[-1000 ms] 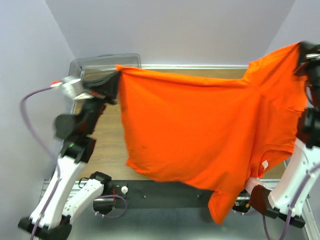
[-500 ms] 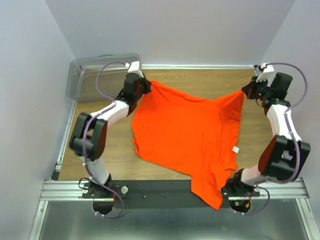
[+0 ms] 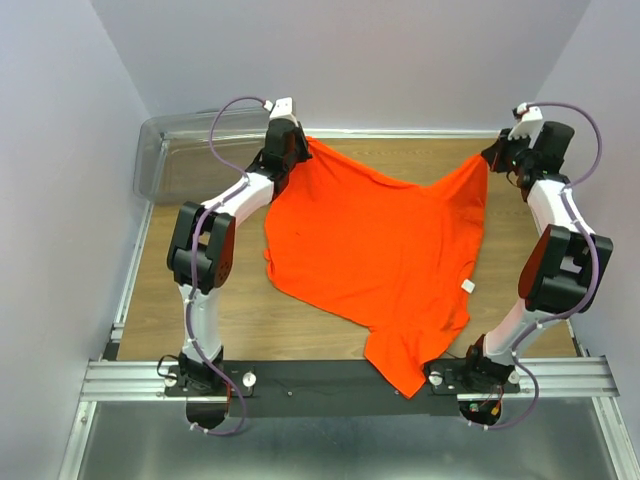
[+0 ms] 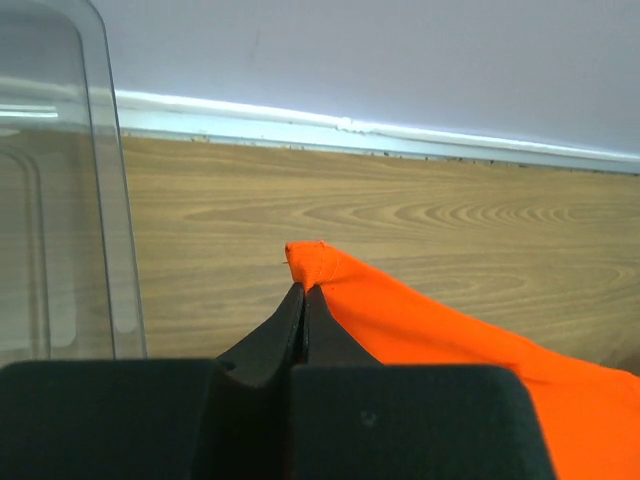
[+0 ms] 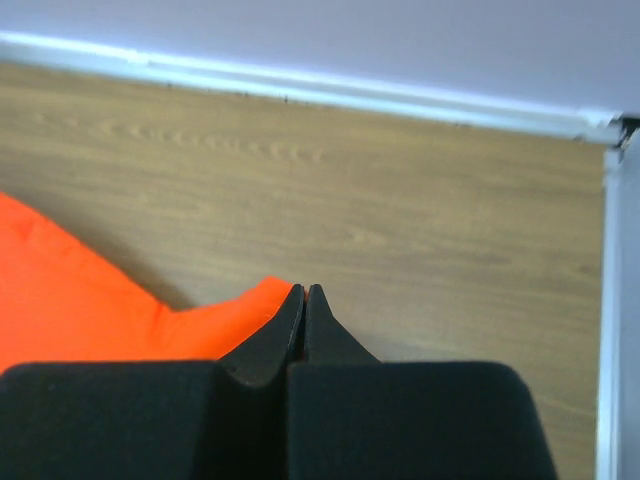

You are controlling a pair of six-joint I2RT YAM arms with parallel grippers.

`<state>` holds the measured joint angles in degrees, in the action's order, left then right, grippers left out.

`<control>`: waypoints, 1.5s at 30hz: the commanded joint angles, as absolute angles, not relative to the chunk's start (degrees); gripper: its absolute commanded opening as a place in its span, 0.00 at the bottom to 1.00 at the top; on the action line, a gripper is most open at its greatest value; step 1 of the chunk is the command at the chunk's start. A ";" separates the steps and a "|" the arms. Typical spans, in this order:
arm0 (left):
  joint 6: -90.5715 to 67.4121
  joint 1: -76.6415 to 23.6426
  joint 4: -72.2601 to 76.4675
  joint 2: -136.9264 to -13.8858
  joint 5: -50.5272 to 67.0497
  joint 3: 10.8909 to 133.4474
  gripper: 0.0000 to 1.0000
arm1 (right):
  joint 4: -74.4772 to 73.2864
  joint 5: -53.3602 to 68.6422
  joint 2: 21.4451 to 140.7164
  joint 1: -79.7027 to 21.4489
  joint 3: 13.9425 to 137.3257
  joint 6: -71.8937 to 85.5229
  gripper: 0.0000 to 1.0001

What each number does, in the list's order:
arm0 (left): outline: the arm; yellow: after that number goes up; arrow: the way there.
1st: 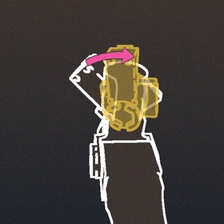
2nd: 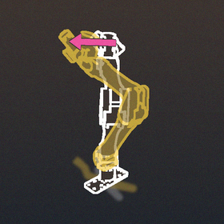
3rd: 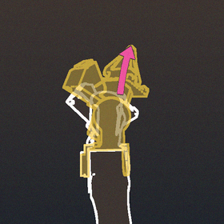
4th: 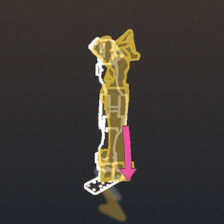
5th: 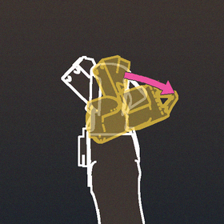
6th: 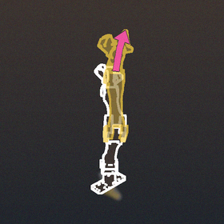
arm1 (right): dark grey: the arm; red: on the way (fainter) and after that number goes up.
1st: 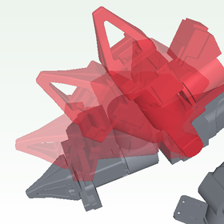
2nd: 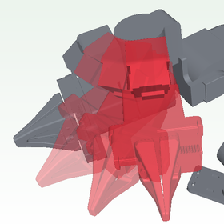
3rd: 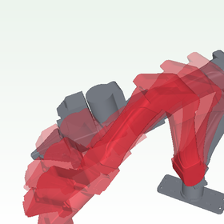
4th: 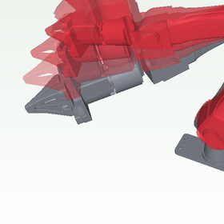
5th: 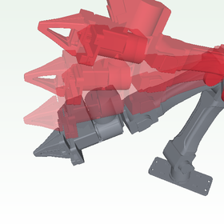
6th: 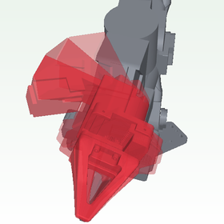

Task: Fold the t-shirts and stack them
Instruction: Flatten the tshirt out

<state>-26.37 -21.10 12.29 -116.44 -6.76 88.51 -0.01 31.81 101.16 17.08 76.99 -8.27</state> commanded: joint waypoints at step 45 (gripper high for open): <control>-28.74 -21.97 10.10 -34.80 -2.72 52.06 0.00 | -27.78 21.70 66.80 13.09 127.47 -4.21 0.01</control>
<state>-28.32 -21.78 13.45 -32.75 0.19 57.04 -23.70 22.33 63.35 12.82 137.73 -3.09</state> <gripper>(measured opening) 0.007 0.008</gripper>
